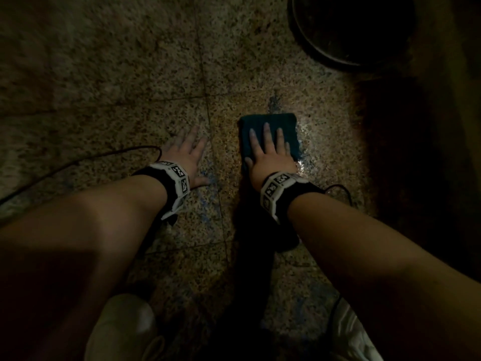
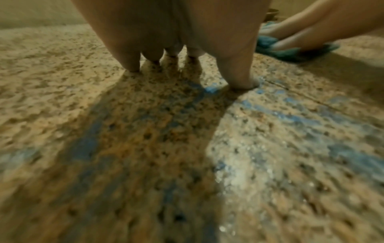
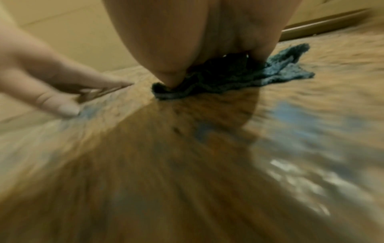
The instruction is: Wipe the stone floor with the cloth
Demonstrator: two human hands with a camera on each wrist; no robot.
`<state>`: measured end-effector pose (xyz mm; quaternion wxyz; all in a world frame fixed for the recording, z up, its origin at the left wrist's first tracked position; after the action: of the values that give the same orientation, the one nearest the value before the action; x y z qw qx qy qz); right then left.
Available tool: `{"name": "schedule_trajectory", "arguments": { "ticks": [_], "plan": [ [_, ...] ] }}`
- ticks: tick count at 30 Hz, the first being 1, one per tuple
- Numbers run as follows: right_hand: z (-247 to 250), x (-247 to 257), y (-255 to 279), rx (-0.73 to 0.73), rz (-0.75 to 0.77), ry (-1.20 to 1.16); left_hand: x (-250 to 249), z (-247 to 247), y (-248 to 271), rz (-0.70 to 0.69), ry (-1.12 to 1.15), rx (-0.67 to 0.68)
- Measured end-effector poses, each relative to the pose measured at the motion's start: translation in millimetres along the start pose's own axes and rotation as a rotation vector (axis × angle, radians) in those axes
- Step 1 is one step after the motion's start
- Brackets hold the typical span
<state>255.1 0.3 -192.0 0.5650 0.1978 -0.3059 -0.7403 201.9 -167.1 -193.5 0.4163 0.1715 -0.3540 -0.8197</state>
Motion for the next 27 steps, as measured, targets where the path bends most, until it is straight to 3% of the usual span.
{"name": "schedule_trajectory", "arguments": {
  "ticks": [7,12,23,27],
  "plan": [
    [-11,8,12,0.029,0.041,0.037,1,-1,9,0.006,0.062,-0.023],
    [-35,22,35,0.059,0.118,0.053,15,-10,20,0.108,0.167,-0.002],
    [-2,51,8,0.093,0.016,-0.065,26,-30,38,0.150,0.162,0.034],
    [-6,47,14,0.080,0.059,-0.002,21,-32,47,0.167,0.203,0.049]
  ]
}}
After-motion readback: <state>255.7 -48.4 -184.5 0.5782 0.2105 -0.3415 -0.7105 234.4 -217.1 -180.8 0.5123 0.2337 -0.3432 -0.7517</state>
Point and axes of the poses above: each hand's wrist, its own y-axis away from the middle knuckle, its own z-axis out of the back of the hand, x = y × z, the point moved 6 cm from there along -y, towards the middle knuckle, and after that the axes turned 4 degrees about -z, right-handed, at the moved point
